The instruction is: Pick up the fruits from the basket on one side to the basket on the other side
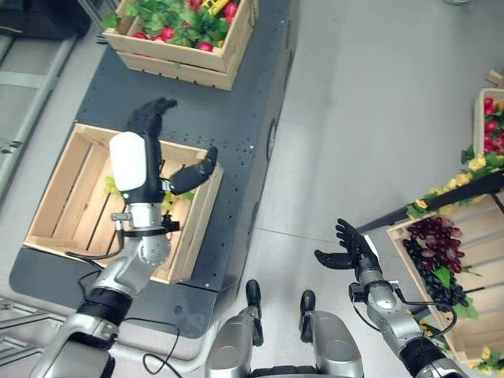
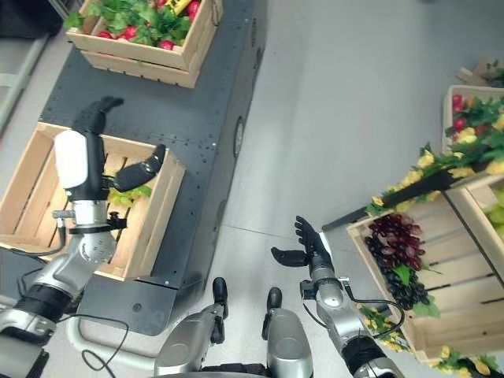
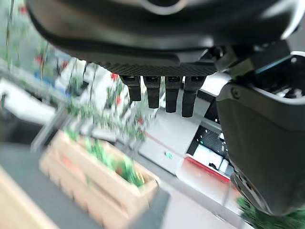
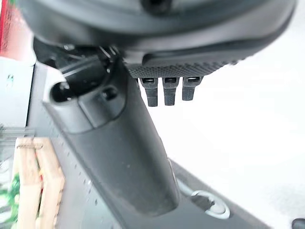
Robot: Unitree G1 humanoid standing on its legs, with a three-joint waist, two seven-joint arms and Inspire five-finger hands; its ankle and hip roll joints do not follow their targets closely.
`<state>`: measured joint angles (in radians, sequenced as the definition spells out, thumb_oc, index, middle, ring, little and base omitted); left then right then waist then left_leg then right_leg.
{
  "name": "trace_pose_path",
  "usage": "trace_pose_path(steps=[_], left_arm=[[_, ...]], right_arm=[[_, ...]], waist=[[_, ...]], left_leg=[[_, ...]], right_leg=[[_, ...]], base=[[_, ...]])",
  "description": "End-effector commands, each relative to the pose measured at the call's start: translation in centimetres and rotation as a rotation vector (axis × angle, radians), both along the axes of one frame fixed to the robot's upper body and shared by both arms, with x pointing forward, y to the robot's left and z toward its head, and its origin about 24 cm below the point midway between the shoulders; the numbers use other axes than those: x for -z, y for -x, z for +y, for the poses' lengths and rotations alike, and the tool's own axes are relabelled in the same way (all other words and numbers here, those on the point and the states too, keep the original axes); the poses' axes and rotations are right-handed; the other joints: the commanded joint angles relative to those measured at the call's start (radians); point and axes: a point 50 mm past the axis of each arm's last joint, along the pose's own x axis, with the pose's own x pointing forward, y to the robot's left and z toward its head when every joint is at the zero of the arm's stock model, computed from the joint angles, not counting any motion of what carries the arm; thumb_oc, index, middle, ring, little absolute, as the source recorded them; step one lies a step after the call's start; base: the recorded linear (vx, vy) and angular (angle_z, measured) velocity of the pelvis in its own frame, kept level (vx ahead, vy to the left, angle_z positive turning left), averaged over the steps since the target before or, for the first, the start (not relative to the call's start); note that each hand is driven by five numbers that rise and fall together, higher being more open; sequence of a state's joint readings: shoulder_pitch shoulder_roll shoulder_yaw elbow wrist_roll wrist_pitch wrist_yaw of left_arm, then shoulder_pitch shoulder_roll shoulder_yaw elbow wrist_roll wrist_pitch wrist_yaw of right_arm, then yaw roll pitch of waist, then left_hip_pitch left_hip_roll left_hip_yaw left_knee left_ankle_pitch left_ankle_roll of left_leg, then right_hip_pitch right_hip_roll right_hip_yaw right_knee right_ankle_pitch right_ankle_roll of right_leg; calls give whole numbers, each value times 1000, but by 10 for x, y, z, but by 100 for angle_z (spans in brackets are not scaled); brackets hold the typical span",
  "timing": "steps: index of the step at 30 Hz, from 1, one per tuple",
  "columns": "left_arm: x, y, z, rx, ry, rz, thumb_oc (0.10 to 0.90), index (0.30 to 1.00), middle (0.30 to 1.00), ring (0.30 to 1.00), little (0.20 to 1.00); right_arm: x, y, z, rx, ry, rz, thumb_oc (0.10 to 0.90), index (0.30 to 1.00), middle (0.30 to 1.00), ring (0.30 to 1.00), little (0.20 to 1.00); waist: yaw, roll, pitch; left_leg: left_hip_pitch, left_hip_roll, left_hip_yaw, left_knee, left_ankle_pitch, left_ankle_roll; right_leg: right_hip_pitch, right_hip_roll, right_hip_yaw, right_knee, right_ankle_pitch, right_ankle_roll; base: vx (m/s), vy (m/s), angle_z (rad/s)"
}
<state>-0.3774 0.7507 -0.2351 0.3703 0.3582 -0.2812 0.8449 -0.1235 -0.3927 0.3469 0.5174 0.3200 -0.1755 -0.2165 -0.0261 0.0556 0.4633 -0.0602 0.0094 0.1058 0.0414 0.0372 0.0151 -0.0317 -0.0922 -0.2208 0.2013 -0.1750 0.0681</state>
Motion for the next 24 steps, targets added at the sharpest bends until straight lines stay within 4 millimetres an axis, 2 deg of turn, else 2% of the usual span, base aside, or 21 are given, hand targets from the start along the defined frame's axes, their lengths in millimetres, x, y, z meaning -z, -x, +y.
trace_pose_path(steps=[1, 3, 9, 16, 18, 24], left_arm=[[-23, 5, 25, -120, -26, -109, 800, 900, 900, 900, 900], [-25, 5, 51, -243, -80, -39, 800, 900, 900, 900, 900], [-40, 5, 91, -412, -135, 54, 800, 900, 900, 900, 900], [-55, -3, 115, -555, -261, 181, 800, 900, 900, 900, 900], [-63, -5, 122, -593, -294, 228, 800, 900, 900, 900, 900], [-81, -11, 127, -628, -424, 285, 800, 900, 900, 900, 900]], right_arm=[[-10, 4, -5, -35, 20, -73, 800, 900, 900, 900, 900], [-10, 4, -7, -57, 28, -57, 800, 900, 900, 900, 900], [-4, 9, -10, -110, 53, -14, 800, 900, 900, 900, 900], [-4, 4, -8, -157, 74, -3, 800, 900, 900, 900, 900], [-9, -2, -9, -170, 92, -12, 800, 900, 900, 900, 900], [-22, -15, -12, -190, 127, -42, 800, 900, 900, 900, 900]], waist=[[-2, -20, -118], [3, -9, -110], [7, 9, -120], [16, 10, -116], [19, 4, -94], [27, -16, -25]], left_leg=[[-2, -37, 13, 57, -131, -26], [-12, -36, 10, 65, -129, -29], [-4, -35, -3, -2, -94, -33], [-34, -35, -12, -12, -78, -31], [-64, -34, -9, 26, -89, -28], [-136, -32, -2, 124, -111, -18]], right_leg=[[-33, -7, 2, -54, 52, -27], [-36, -14, -9, -46, 46, -31], [-23, -12, -13, -96, 68, -18], [-40, -14, -32, -101, 72, -11], [-61, -17, -32, -85, 67, -12], [-118, -20, -23, -31, 62, -16]], base=[[-3, 46, 27], [2, 90, 15], [22, 77, 5], [4, 59, 13], [-55, 102, 3], [-69, 110, 4]])
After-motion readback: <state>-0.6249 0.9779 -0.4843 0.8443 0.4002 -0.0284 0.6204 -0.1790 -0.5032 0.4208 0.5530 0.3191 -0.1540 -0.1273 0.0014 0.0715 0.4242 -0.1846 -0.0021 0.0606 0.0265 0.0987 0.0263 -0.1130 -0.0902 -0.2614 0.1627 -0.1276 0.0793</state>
